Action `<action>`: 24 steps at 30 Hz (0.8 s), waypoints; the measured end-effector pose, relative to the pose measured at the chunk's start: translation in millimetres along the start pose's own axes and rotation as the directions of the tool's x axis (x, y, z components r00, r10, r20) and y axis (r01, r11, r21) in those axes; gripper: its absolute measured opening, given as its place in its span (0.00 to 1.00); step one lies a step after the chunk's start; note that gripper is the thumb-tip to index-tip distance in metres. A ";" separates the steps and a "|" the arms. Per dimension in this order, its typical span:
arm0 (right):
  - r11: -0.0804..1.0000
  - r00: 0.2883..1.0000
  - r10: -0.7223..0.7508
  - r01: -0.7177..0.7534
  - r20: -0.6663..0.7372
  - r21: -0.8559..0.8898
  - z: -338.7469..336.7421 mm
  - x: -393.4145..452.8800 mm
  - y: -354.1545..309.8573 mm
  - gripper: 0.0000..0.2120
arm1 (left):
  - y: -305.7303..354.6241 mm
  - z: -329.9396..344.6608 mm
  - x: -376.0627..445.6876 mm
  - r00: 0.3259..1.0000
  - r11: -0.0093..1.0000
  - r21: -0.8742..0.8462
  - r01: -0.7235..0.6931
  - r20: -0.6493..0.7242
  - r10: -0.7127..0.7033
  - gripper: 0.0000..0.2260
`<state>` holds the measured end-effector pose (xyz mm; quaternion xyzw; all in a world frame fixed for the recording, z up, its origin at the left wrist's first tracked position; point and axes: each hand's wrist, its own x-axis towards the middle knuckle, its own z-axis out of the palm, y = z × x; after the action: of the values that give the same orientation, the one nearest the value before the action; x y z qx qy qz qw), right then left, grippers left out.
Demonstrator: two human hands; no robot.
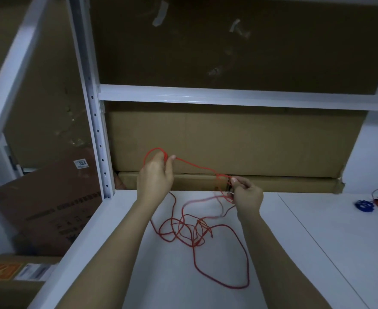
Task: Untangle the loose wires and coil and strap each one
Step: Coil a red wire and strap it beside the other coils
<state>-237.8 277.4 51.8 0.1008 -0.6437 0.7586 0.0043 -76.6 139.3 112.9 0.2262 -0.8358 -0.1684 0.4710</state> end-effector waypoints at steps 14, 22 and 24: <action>0.799 0.775 -0.252 0.505 0.580 -0.328 25.4 0.9 -71.0 0.14 | 27.5 -10.7 46.3 1.000 1.000 0.016 -0.018 0.018 0.018 0.18; 0.992 0.617 -0.124 0.099 0.777 0.080 28.9 -20.6 -99.5 0.09 | 53.1 -22.7 84.7 0.997 0.996 0.068 -0.058 -0.049 0.062 0.18; 0.987 0.703 -0.152 0.071 0.695 0.144 32.4 -14.2 -112.2 0.09 | 57.8 -26.1 91.6 0.995 0.995 0.068 -0.068 -0.062 0.072 0.18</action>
<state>-203.7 266.7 163.9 0.4207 -0.5482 0.6945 -0.2006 -108.3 137.0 219.7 0.2173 -0.8328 -0.1170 0.4956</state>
